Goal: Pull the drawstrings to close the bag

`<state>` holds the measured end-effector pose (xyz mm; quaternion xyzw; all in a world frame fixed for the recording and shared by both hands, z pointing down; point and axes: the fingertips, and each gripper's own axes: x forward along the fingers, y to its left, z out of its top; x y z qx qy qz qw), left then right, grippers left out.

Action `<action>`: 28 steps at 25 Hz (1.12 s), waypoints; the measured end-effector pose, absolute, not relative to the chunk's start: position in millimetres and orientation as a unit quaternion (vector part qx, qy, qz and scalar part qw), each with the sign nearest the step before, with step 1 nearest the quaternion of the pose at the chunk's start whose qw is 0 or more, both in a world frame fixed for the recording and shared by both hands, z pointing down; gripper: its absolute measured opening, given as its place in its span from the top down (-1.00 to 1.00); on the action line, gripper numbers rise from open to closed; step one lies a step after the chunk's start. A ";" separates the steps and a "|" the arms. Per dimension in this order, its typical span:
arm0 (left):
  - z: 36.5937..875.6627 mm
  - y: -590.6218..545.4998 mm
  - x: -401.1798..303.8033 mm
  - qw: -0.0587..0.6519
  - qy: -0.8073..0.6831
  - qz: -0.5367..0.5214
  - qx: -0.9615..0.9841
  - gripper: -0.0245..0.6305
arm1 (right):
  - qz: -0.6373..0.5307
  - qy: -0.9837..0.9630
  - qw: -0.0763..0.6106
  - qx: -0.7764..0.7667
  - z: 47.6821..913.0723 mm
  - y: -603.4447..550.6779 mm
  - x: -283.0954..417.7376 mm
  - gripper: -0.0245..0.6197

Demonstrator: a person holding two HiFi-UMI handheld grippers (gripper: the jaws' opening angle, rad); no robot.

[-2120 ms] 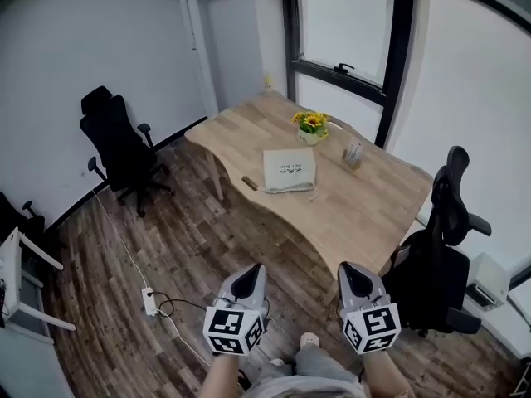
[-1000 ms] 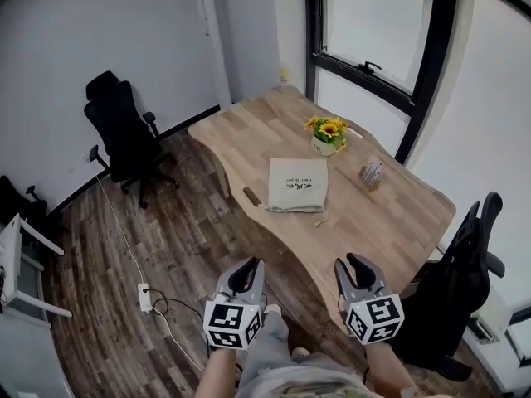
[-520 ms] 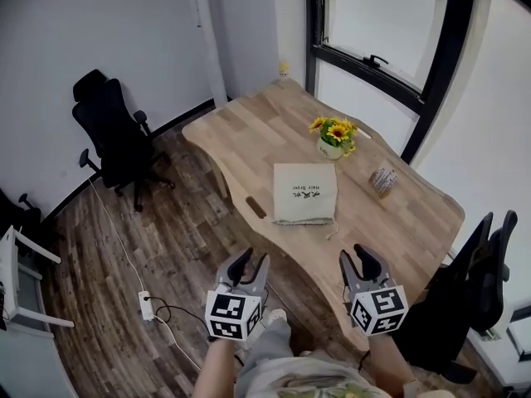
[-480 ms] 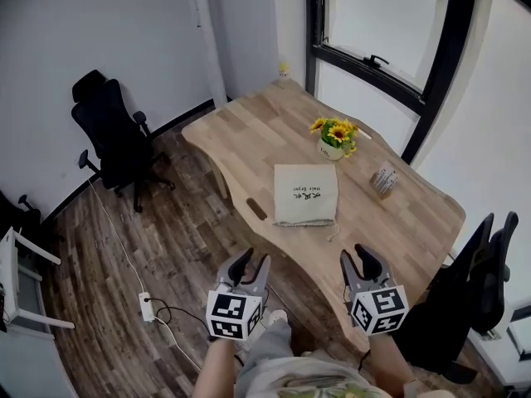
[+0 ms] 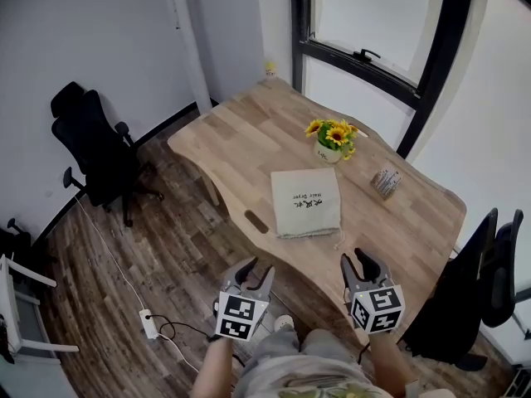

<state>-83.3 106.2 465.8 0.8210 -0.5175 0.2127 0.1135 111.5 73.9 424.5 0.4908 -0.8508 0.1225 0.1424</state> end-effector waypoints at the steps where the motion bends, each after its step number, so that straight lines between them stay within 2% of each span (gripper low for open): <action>1: 469.3 101.7 -85.3 0.114 -0.513 0.215 0.823 0.49 | 0.125 -0.849 0.145 0.493 427.3 73.2 108.2 0.52; 12: 522.9 68.6 -79.3 0.165 -0.450 0.248 0.842 0.49 | 0.145 -0.833 0.184 0.502 457.9 54.5 109.6 0.52; 28: 578.4 13.1 -72.5 0.218 -0.413 0.291 0.835 0.49 | 0.216 -0.784 0.289 0.505 567.7 -16.4 143.6 0.53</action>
